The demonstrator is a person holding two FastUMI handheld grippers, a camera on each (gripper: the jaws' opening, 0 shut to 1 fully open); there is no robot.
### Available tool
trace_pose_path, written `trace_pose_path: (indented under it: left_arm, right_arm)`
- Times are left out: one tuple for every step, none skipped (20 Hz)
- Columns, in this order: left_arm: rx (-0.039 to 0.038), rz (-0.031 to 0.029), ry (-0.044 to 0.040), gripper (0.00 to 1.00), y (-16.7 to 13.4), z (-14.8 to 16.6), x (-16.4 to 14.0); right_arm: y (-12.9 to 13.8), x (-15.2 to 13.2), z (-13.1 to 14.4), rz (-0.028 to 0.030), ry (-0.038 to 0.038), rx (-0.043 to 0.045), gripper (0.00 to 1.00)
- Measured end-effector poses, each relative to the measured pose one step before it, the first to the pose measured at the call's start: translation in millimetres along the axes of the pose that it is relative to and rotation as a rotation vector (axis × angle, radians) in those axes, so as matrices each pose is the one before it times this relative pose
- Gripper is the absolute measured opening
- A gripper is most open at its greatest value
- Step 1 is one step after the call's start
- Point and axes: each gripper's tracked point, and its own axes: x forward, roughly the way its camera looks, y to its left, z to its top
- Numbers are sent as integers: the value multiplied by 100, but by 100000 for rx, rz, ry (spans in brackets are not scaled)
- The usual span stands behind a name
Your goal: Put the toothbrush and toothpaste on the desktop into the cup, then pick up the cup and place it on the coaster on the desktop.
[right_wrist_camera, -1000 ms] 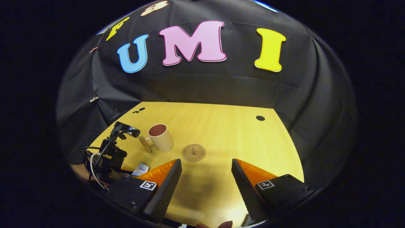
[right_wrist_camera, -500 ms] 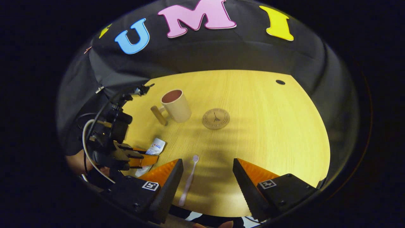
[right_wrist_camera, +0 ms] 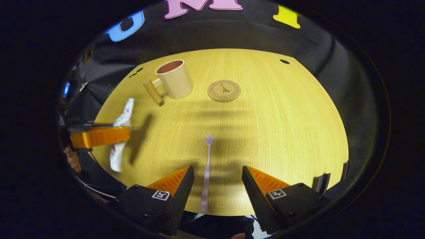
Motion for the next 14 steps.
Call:
trace_pose_path:
  left_arm:
    - [1053,-1328,-2998,19,110,667,-926]
    - [588,-533,-2291,20,146,372,-655]
    - [270,-49,-1692,20,173,446,-573]
    - [495,-577,-1134,20,105,206,-336]
    - [834,-749,-1048,20,93,326,-512]
    - [980,-781,-686,20,254,74,-447]
    - [868,-815,-498,20,58,-54,-422]
    - [819,-264,-680,20,223,-7,-245]
    - [402,-184,-485,20,209,39,-294]
    - [194,-205,-262,20,154,-79,-211]
    - [94,-38,-257,20,120,35,-213]
    - [-26,-110,-473,20,81,-39,32]
    - [-62,-391,-186,20,-29,33,-166]
    - [37,-315,-166,20,-44,-79,-115]
  right_arm:
    - [12,474,-243,-1564,1128,49,89]
    - [5,357,-259,-1382,1051,-276,89]
    - [104,317,-279,-1207,969,-535,88]
    - [240,416,-478,-1427,1593,-498,86]
    - [306,264,-228,-691,1381,-236,83]
    - [347,355,-129,-305,1115,-497,79]
    - [265,306,-134,-592,1030,-552,77]
    - [149,351,-77,-575,743,-507,75]
    - [466,191,206,898,390,465,73]
    - [109,-157,121,-922,634,217,71]
    - [105,294,94,-83,537,644,67]
    - [292,-173,-103,626,1711,1055,63]
    - [-62,250,98,-68,85,778,59]
    - [-24,-168,-104,-188,750,338,50]
